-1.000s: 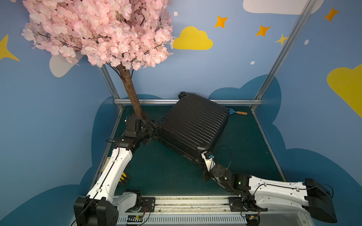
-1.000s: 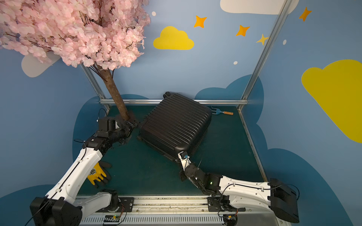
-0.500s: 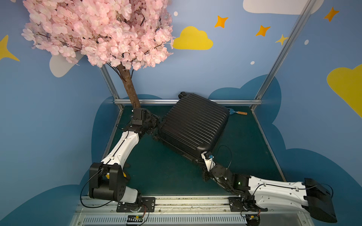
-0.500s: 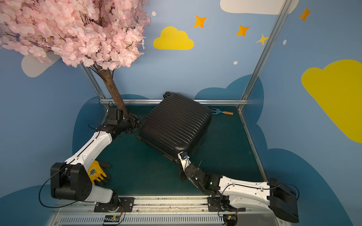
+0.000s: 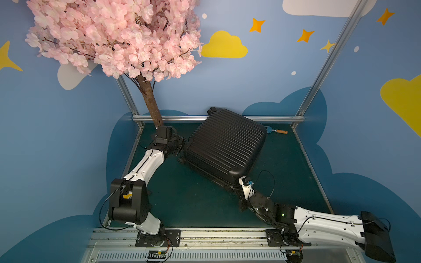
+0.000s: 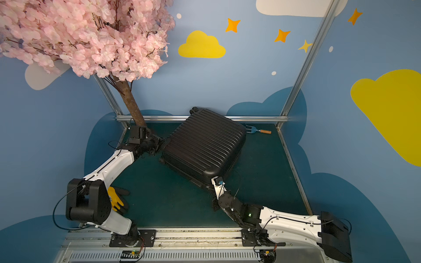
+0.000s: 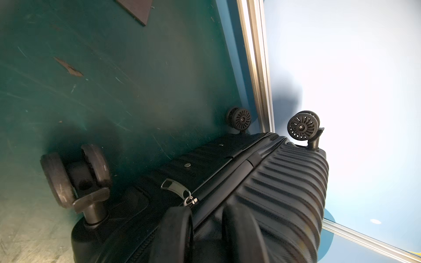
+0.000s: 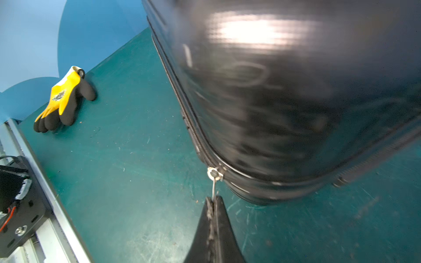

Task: Open the suitcase zippers
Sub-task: Unzip the zipper on the suitcase.

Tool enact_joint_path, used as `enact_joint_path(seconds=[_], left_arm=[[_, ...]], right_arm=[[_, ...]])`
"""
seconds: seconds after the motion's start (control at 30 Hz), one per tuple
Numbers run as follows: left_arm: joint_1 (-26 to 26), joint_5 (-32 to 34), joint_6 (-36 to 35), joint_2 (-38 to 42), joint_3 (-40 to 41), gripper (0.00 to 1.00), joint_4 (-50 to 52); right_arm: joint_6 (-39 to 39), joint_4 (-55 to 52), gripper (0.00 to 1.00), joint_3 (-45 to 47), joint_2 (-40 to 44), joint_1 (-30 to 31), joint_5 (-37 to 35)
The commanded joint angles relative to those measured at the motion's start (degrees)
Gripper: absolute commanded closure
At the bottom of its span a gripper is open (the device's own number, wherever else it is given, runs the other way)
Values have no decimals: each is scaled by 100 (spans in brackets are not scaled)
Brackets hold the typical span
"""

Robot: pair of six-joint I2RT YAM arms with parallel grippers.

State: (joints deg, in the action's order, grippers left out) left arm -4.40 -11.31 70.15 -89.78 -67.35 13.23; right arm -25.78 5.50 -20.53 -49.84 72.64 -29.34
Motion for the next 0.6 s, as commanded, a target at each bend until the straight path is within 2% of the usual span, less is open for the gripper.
enact_joint_path(seconds=[0.0, 0.37, 0.47, 0.57], left_arm=[[142, 34, -346, -161, -334, 74, 287], [265, -79, -716, -444, -464, 80, 505], [258, -83, -848, -503, -571, 81, 579], [260, -112, -956, -554, -604, 81, 602]], right_arm=[[-8, -293, 100, 115, 235, 86, -290], [441, -962, 100, 199, 938, 52, -865], [691, -1024, 100, 283, 1231, -165, -938], [936, -849, 100, 347, 1333, -682, -630]])
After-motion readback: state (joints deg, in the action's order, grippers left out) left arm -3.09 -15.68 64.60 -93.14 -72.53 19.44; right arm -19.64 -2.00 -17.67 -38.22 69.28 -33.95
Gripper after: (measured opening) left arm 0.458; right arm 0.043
